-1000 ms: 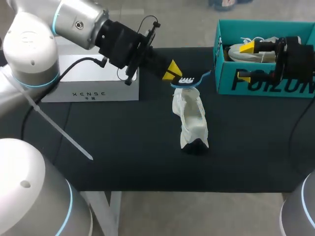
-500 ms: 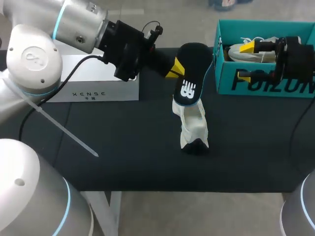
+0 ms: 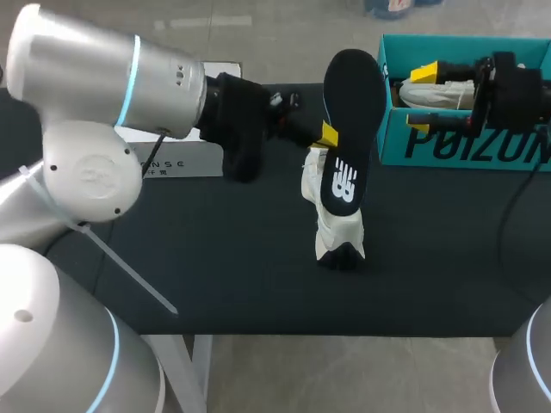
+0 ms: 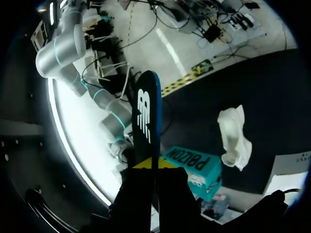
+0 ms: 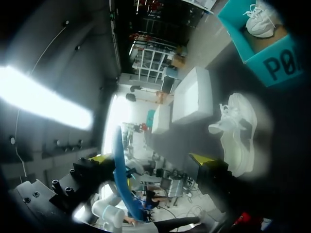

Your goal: Take the shoe out of the shoebox, open the shoe tongue, remove and reinsert the insole, then place the shoe into the shoebox

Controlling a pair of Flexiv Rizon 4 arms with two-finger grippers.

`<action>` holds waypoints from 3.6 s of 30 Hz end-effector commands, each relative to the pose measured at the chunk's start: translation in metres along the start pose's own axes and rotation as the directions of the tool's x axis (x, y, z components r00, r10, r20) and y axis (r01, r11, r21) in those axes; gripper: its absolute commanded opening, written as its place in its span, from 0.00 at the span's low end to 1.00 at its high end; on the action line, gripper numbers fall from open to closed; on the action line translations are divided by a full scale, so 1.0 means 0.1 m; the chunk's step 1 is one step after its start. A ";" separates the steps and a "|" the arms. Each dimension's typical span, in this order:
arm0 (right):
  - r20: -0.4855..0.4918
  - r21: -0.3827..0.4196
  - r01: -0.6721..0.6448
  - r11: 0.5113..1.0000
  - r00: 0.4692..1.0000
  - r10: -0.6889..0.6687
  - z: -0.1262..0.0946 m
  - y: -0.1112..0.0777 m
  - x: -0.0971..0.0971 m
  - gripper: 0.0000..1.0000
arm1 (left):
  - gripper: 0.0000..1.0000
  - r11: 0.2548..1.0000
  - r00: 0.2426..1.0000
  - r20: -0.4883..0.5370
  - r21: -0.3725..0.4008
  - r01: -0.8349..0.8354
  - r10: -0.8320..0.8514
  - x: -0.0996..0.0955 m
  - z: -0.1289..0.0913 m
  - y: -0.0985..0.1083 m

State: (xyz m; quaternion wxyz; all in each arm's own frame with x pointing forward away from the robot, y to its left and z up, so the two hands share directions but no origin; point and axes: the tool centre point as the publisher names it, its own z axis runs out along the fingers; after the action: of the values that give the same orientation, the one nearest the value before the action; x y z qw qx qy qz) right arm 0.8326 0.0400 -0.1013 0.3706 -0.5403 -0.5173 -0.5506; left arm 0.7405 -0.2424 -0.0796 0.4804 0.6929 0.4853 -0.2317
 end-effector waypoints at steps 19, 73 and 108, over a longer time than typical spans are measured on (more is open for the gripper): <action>0.002 0.063 0.067 0.996 0.998 -0.067 0.26 -0.21 0.11 1.00 | 0.00 0.984 0.992 0.040 -0.127 0.124 -0.120 0.11 0.49 -0.01; 0.117 0.120 -0.015 0.993 0.993 0.001 0.50 -0.21 -0.57 0.00 | 1.00 0.906 0.844 -0.531 0.313 0.283 -0.080 0.44 -0.06 0.28; 0.129 0.034 -0.116 0.993 0.985 0.111 0.88 -0.08 -0.69 0.00 | 1.00 0.964 0.556 -0.831 0.154 0.216 0.009 0.29 0.14 0.88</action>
State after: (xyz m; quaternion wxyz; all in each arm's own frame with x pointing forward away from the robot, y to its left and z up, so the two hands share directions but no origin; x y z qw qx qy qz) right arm 0.8512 0.1145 -0.1797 0.3780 -0.5955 -0.5188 -0.4831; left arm 0.8302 -0.2442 -0.0712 0.1338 0.7443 0.6543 -0.0032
